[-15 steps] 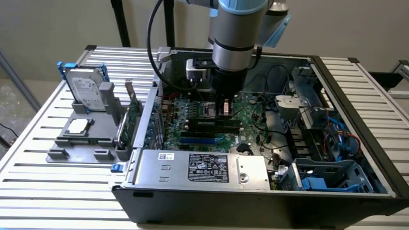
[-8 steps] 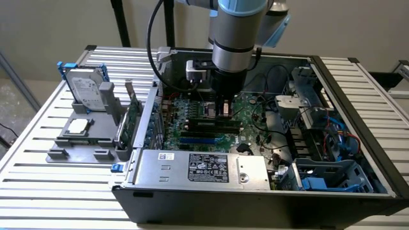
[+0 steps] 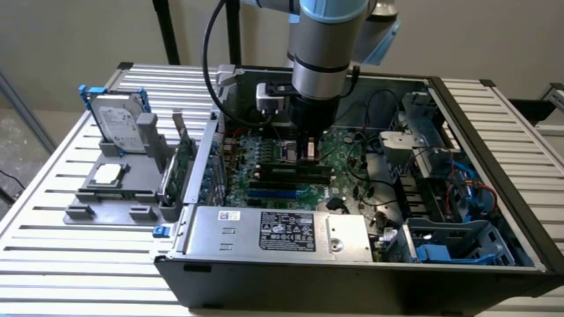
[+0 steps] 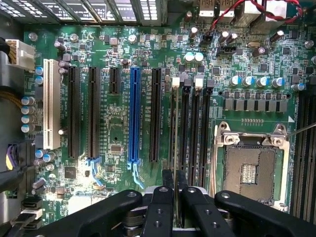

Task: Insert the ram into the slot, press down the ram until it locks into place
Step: 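Insert the ram into the slot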

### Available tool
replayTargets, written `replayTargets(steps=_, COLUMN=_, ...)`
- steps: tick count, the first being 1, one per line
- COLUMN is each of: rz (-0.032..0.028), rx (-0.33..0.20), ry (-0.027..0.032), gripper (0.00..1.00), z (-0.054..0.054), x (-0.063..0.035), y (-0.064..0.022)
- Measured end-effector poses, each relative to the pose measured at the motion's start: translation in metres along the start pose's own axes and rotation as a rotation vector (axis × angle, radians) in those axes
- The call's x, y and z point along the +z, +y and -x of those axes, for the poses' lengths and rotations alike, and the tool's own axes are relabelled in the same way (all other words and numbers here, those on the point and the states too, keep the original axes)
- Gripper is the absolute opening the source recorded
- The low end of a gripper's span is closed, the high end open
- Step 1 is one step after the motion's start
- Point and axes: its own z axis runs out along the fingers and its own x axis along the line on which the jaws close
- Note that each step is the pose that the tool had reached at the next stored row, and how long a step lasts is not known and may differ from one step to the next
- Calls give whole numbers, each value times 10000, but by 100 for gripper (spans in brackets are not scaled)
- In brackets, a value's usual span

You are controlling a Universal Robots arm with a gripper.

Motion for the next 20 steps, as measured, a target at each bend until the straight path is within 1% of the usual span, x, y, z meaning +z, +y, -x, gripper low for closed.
replayTargets(steps=6, rz=3, rx=2, ry=53, gripper=13, z=2, x=19, y=2)
replayTargets(steps=20, rz=4, rx=106, ry=52, gripper=13, z=5, x=23, y=2)
